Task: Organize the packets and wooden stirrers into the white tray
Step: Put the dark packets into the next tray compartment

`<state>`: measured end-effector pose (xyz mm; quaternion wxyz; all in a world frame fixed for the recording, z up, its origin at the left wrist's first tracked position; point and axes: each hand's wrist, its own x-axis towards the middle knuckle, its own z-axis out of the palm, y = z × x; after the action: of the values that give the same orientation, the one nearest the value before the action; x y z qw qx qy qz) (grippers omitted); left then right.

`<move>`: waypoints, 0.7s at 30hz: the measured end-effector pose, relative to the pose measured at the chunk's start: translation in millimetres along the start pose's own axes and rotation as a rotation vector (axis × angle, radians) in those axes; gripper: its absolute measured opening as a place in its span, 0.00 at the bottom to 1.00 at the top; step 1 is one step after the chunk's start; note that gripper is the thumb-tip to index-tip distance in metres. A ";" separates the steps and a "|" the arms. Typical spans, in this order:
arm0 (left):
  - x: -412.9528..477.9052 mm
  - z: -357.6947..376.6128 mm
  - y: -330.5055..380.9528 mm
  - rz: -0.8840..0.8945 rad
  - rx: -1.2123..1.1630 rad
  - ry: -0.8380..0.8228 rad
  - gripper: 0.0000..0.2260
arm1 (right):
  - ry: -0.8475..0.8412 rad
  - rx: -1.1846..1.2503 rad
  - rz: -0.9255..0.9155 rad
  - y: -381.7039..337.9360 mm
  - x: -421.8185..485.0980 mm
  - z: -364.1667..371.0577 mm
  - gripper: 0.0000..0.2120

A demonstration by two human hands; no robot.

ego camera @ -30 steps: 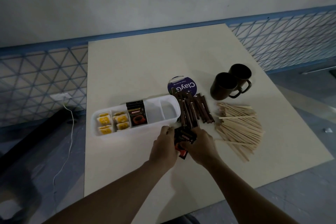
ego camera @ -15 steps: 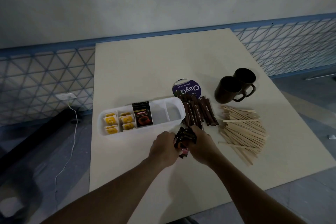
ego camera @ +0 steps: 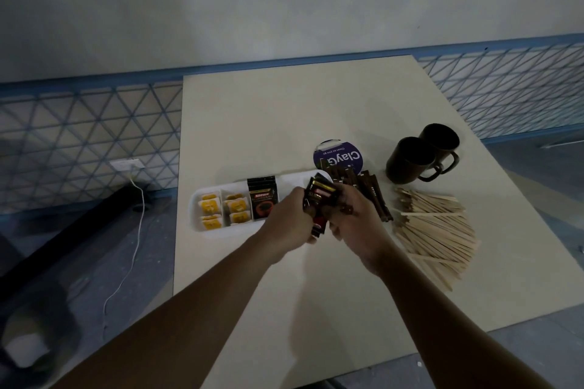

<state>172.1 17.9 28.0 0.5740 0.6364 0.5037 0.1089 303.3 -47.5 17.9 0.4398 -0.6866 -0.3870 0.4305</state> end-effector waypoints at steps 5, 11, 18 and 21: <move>1.1 -6.8 -2.3 0.020 -0.147 0.149 0.10 | 0.017 -0.097 -0.036 -8.2 -2.2 16.3 0.10; 0.5 -14.5 -9.7 -0.030 -0.281 0.198 0.09 | 0.022 -0.517 -0.267 -19.6 -1.2 33.9 0.12; -3.6 -24.5 -19.1 0.014 -0.170 0.188 0.09 | 0.048 -0.713 -0.408 -34.5 9.8 42.0 0.31; -4.9 -27.7 -19.8 0.027 -0.167 0.177 0.08 | -0.009 -0.738 -0.466 -37.5 12.9 50.1 0.27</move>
<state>139.8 28.0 22.3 0.5766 0.5810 0.5330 0.2141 255.2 -10.4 37.7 0.2484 -0.6903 -0.6615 0.1557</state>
